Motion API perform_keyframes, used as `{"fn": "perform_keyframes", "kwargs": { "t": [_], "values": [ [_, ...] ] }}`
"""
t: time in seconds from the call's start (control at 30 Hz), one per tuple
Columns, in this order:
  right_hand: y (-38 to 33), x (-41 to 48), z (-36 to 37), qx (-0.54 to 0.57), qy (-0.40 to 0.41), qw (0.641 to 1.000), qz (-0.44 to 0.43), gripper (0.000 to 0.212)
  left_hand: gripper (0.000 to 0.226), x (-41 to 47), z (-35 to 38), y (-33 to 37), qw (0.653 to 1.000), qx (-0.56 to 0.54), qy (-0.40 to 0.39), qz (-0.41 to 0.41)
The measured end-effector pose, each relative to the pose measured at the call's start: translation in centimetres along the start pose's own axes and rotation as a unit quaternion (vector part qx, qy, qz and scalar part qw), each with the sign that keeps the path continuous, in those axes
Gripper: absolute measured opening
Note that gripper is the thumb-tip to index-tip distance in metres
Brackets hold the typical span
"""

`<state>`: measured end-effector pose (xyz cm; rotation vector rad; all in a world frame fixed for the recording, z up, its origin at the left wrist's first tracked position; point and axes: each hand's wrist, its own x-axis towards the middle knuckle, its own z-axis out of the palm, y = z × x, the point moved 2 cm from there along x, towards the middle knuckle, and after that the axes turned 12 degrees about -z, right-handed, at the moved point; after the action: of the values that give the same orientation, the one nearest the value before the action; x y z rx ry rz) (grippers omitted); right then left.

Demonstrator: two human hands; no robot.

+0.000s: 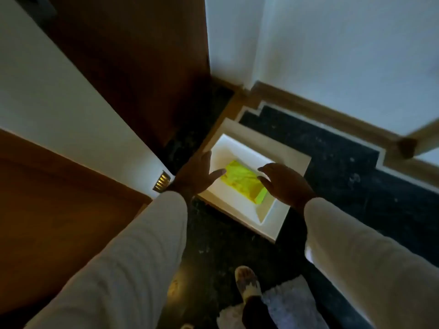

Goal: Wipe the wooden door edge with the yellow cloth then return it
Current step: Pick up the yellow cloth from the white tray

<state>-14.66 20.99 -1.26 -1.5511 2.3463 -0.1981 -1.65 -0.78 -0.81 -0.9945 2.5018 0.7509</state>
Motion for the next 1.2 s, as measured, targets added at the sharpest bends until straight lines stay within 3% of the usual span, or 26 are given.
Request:
{"fn": "perform_keyframes", "kwargs": {
  "t": [0.2,0.33,0.53,0.63,0.77,1.0,1.13,1.2],
  "values": [
    [6.4,3.8,10.7,0.021,-0.045,0.997,0.065,0.045,0.081,10.2,9.2,0.0,0.997,0.046,-0.054,-0.036],
    [9.0,5.7,16.4,0.013,-0.080,0.990,0.119,0.046,0.071,14.5,15.1,-0.3,0.995,0.020,-0.045,-0.087],
    [10.1,7.5,20.3,0.027,-0.046,0.984,0.171,0.023,0.063,16.3,20.2,-0.5,0.990,-0.024,0.012,-0.138],
    [10.5,8.3,20.3,0.084,-0.052,0.975,0.201,0.022,0.050,16.9,20.4,-0.8,0.984,-0.086,-0.001,-0.159],
    [9.8,9.0,18.2,0.161,-0.054,0.960,0.221,0.025,0.029,15.9,18.3,-1.3,0.961,-0.200,-0.013,-0.193],
    [4.4,11.0,5.9,0.204,0.031,0.966,0.158,0.034,0.061,12.0,5.8,-2.9,0.907,-0.392,0.024,-0.155],
    [-0.3,11.5,-2.4,0.211,0.085,0.969,0.098,0.028,0.081,7.5,-2.9,-3.8,0.898,-0.416,0.078,-0.117],
    [-3.0,11.1,-6.4,0.216,0.105,0.968,0.073,0.028,0.074,4.5,-6.7,-4.3,0.891,-0.428,0.120,-0.096]
  ]
}}
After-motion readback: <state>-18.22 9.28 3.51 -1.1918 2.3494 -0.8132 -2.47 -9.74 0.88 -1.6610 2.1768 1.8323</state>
